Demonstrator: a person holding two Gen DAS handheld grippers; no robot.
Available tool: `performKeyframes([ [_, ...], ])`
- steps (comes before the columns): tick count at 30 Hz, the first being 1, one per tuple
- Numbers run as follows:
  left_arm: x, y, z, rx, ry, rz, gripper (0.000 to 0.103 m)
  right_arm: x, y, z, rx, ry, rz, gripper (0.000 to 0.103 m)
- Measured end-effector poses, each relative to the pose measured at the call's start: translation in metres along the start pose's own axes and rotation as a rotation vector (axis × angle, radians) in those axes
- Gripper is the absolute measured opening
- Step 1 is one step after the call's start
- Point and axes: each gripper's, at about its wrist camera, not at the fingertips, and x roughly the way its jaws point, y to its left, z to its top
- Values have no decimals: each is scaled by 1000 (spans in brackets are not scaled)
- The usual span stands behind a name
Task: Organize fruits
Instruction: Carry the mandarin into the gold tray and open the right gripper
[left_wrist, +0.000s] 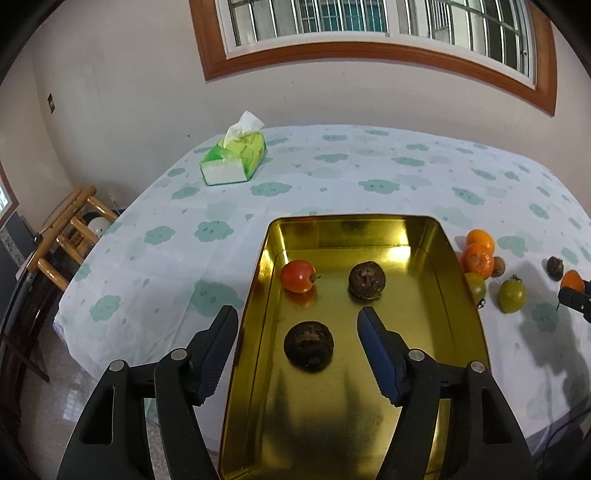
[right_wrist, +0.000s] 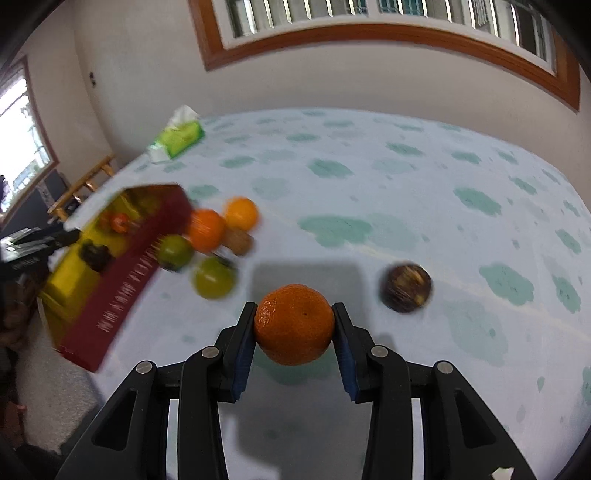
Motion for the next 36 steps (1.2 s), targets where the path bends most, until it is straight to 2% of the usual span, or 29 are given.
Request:
performKeyframes([
  [7, -9, 9, -3, -18, -18, 6, 69, -14, 78, 32, -123, -46, 143, 37],
  [16, -19, 31, -14, -28, -34, 41, 69, 19, 149, 57, -212, -2, 264, 37],
  [27, -26, 46, -22, -48, -27, 34, 70, 81, 191, 61, -276, 133, 264, 37],
  [36, -30, 47, -23, -33, -42, 44, 76, 109, 208, 68, -291, 191, 239, 38],
])
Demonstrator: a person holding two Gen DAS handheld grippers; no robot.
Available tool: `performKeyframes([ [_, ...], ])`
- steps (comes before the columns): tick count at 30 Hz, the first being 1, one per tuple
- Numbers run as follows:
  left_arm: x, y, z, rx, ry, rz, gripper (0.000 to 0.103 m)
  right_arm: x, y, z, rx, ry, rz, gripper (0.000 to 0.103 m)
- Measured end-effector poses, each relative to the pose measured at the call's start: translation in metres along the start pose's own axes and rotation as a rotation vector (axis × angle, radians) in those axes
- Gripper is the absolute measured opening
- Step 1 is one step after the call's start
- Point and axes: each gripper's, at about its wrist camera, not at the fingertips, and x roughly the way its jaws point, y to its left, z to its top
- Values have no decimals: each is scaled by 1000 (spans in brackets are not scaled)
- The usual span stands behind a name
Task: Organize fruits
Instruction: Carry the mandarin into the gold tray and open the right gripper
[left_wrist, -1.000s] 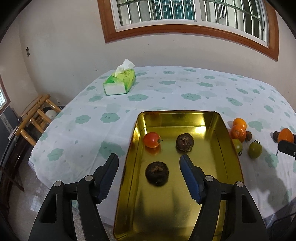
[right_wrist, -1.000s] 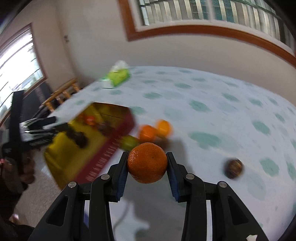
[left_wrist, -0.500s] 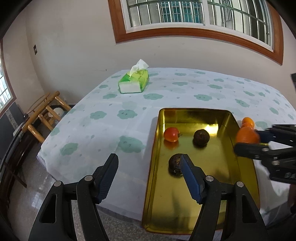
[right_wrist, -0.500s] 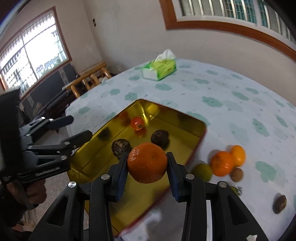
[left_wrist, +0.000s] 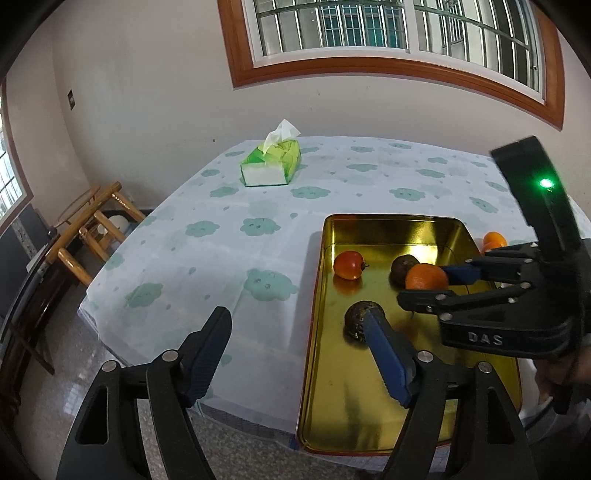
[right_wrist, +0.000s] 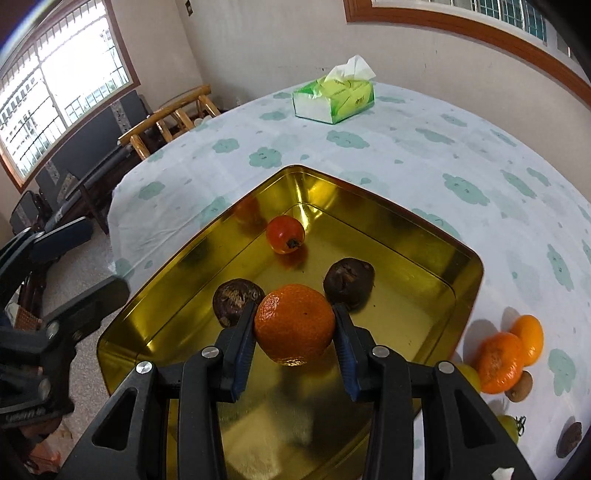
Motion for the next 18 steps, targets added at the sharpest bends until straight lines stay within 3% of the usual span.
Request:
performKeyframes([
  [3, -1, 0, 0, 3, -2, 8, 77, 0, -2, 4, 22, -17, 2, 41],
  [6, 0, 0, -1, 4, 3, 4, 77, -11, -3, 6, 48, -73, 14, 53],
  [11, -2, -5, -2, 35, 11, -19, 77, -48, -7, -3, 62, -201, 22, 55],
  [13, -7, -9, -3, 62, 3, -51, 77, -70, -16, -22, 60, -253, -28, 56],
  [18, -19, -30, 1, 144, 7, -165, 77, -114, -64, -82, 109, -285, -223, 56],
])
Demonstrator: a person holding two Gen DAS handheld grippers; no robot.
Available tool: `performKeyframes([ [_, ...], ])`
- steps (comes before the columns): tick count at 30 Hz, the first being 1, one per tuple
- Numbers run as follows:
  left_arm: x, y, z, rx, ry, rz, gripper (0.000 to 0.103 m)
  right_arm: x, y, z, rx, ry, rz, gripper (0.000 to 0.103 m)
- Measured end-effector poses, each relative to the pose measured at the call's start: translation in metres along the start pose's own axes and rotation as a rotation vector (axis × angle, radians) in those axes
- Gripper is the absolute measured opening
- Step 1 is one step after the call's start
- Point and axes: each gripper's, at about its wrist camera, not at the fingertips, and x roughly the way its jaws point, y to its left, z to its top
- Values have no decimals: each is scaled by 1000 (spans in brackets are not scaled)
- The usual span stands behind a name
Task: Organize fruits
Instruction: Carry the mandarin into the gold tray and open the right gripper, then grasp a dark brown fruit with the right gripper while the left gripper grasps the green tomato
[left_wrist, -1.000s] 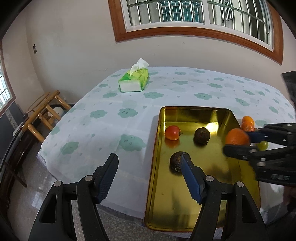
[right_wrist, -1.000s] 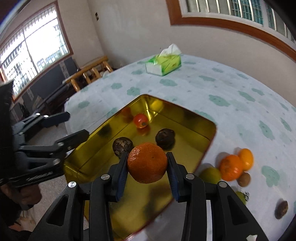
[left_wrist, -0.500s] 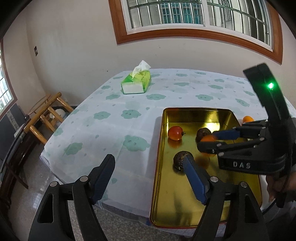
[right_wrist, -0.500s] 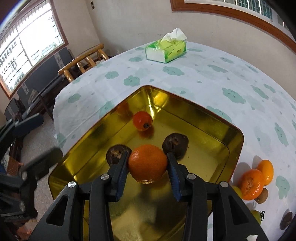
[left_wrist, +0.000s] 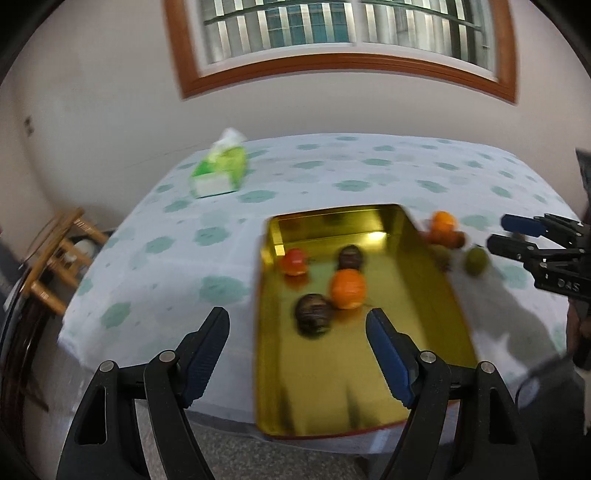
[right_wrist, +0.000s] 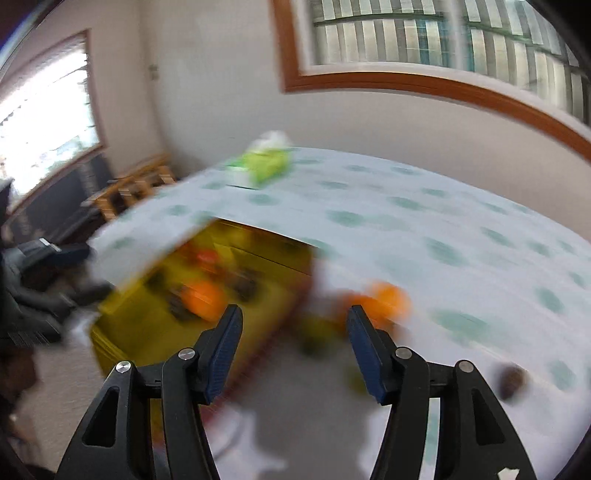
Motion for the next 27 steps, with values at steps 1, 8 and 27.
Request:
performKeyframes([
  [1, -2, -8, 3, 19, 5, -33, 77, -10, -21, -13, 8, 11, -65, 56],
  [8, -1, -69, 34, 152, 39, -253, 73, -39, -123, -72, 130, 84, -292, 56],
  [27, 126, -220, 65, 331, 258, -188, 48, -52, -182, -102, 385, -16, -136, 56],
])
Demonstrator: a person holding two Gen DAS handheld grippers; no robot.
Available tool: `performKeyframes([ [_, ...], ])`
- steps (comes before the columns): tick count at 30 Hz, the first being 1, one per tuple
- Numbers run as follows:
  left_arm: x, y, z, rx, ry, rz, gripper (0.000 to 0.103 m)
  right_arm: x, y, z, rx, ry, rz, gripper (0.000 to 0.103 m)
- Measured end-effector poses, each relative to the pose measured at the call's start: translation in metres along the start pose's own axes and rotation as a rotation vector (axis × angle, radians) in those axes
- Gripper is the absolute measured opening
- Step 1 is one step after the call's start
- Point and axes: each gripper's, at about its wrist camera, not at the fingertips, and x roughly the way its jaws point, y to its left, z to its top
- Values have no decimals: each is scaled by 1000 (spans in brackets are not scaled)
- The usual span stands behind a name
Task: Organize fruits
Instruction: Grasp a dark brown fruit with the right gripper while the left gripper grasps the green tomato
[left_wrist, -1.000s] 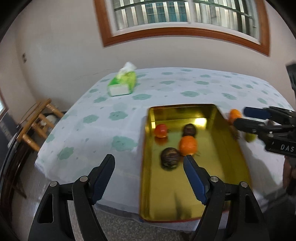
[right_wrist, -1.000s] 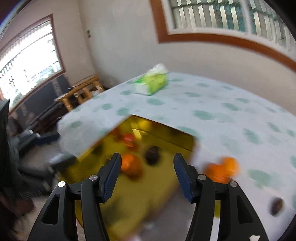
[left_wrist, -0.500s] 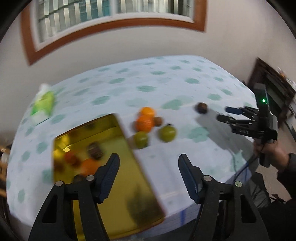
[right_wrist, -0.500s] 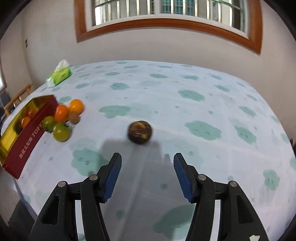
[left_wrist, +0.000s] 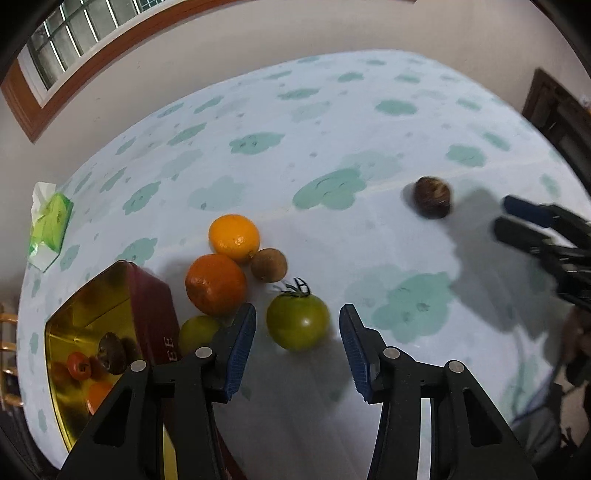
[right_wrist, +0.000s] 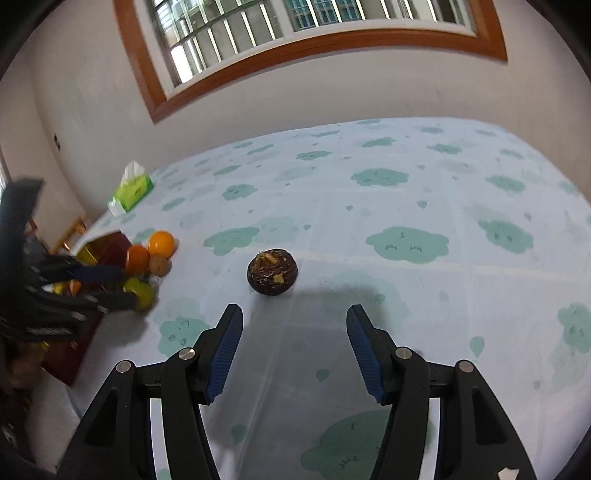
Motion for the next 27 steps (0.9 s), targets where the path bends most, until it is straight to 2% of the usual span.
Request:
performKeyframes([
  [3, 9, -4, 2, 15, 30, 20, 47, -1, 1, -1, -1, -8, 24, 56],
  [4, 15, -6, 2, 19, 60, 36, 44, -1, 1, -1, -6, -8, 30, 56],
  [5, 15, -5, 3, 7, 44, 20, 36, -1, 2, 0, -8, -7, 32, 56],
  [9, 10, -5, 2, -49, 42, 5, 35, -1, -2, -1, 11, -5, 55, 56],
  [11, -6, -3, -2, -104, 2, -45, 35, 0, -3, -1, 21, 0, 55, 56],
  [16, -45, -2, -13, -152, -58, -85, 35, 11, 12, 9, -57, 34, 28, 56],
  [24, -90, 30, -40, -228, -118, -86, 35, 58, 31, 31, -155, 126, -32, 60],
  [25, -93, 35, -43, -239, -121, -83, 35, 65, 31, 33, -155, 155, -32, 60],
  [27, -98, 45, -52, -265, -130, -76, 35, 69, 35, 37, -177, 152, -47, 55],
])
